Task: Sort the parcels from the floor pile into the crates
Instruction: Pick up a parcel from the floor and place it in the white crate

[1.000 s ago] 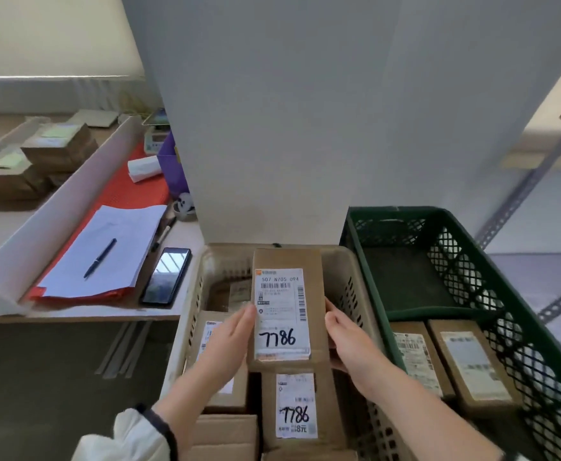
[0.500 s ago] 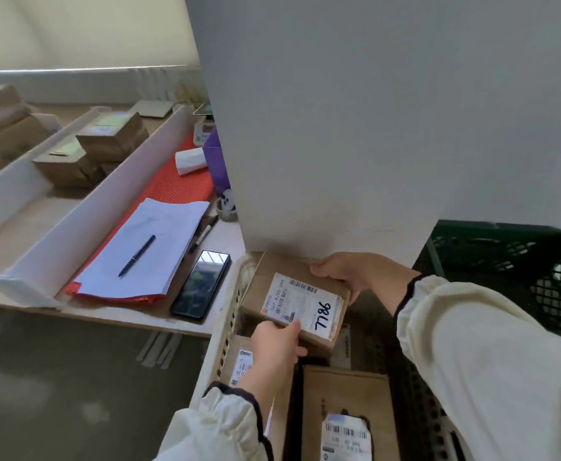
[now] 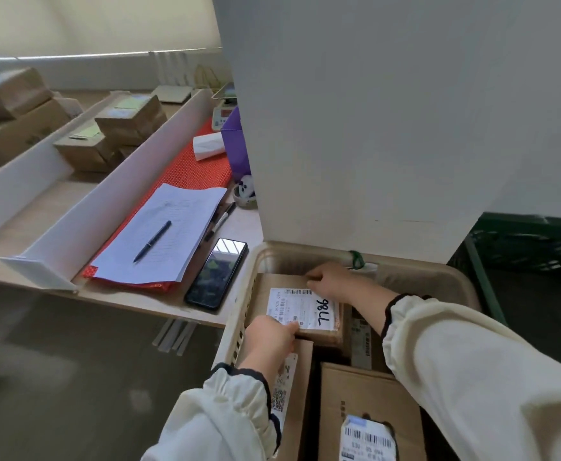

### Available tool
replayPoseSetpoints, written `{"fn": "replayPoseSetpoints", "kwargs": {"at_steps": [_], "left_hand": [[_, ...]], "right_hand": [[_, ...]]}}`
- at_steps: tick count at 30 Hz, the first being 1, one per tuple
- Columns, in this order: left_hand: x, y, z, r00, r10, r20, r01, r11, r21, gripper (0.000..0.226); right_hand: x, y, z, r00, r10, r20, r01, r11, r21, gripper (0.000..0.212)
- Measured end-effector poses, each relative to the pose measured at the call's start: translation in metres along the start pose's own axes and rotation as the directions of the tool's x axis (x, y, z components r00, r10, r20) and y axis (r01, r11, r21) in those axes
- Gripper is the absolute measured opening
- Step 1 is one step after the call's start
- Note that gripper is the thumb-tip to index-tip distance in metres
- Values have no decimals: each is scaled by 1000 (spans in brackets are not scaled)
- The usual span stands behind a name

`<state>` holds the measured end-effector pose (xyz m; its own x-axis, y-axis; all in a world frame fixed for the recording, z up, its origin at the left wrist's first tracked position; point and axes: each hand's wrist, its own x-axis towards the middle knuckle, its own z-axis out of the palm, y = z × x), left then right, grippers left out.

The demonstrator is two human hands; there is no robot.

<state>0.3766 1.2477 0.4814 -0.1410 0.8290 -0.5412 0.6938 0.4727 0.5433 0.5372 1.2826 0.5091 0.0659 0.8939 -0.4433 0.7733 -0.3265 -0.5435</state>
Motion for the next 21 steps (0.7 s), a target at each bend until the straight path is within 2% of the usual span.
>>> {"fn": "replayPoseSetpoints", "kwargs": {"at_steps": [4,9,13,17,21], "left_hand": [[2,-2,3,999,32,-27,-31,999,36,36],[3,-2,3,997,77,-26,-75,993,89,36],[-1,0,-3,994,112,14,-113,986,124,33],[-12,9,-18,942,309,128,-329,924,196,24],[-45,39,-53,840,495,220,-541,791,286,34]], "right_hand": [[4,2,7,997,2,-78,-3,1000,-15,38],[3,9,13,983,80,-167,-68,995,80,39],[-7,10,13,962,167,-214,-132,977,168,53],[-36,2,-7,967,129,-220,-81,973,215,54],[-80,-21,-45,982,35,-185,-10,991,133,41]]}}
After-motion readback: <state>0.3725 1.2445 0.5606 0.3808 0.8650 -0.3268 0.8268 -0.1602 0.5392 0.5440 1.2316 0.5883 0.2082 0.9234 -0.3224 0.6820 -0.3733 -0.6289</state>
